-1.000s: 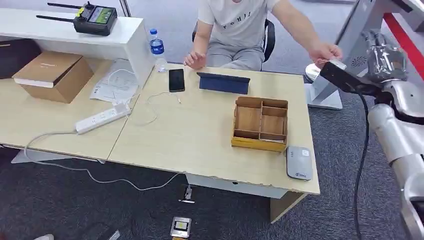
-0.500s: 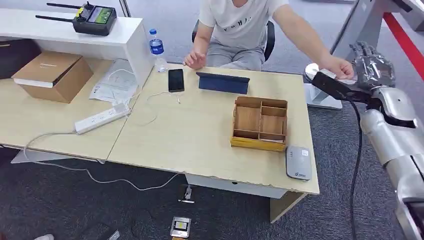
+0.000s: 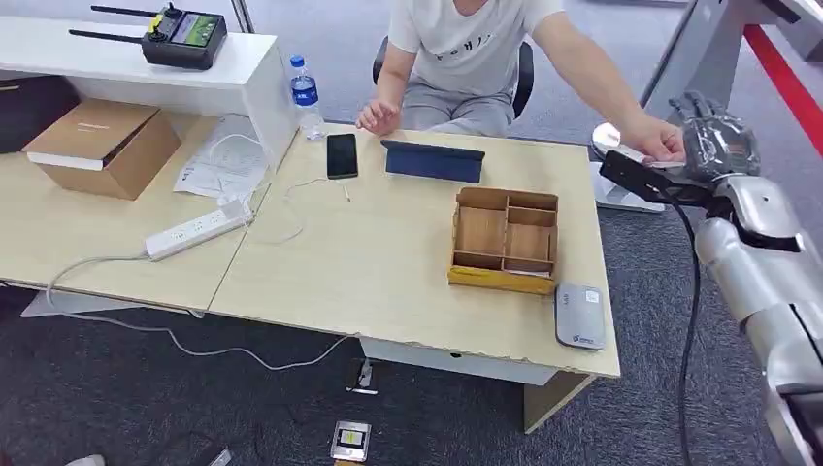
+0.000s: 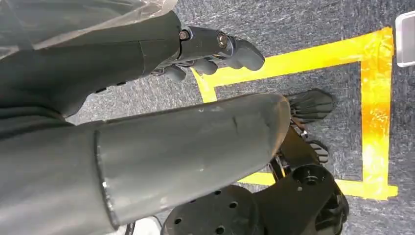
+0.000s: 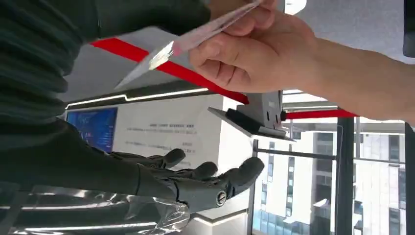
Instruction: Pass the card to the sensor for recognition and then transmit it.
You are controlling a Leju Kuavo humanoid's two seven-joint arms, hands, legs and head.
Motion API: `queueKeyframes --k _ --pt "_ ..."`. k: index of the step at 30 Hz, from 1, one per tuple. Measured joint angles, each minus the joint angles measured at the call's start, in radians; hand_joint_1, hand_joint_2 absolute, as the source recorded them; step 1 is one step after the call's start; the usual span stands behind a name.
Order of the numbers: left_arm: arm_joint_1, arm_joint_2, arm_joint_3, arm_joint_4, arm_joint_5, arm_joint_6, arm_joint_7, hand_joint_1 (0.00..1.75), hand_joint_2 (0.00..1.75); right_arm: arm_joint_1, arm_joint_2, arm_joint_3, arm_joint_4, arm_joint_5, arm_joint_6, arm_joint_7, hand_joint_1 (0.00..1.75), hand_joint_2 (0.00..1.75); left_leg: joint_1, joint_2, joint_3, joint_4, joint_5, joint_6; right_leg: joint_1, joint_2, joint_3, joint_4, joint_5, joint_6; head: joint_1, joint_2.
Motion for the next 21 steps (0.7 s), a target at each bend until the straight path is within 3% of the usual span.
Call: queueKeyframes --k 21 --pt "0.001 -0.001 0.000 0.000 0.013 0.002 0.015 0.00 0.00 0.039 0.006 0.006 0.007 -0.008 0.017 -0.035 1.75 1.75 0.000 0.000 0.000 0.000 0.000 0.000 0.000 0.000 0.000 0.000 0.000 0.000 0.000 0.000"
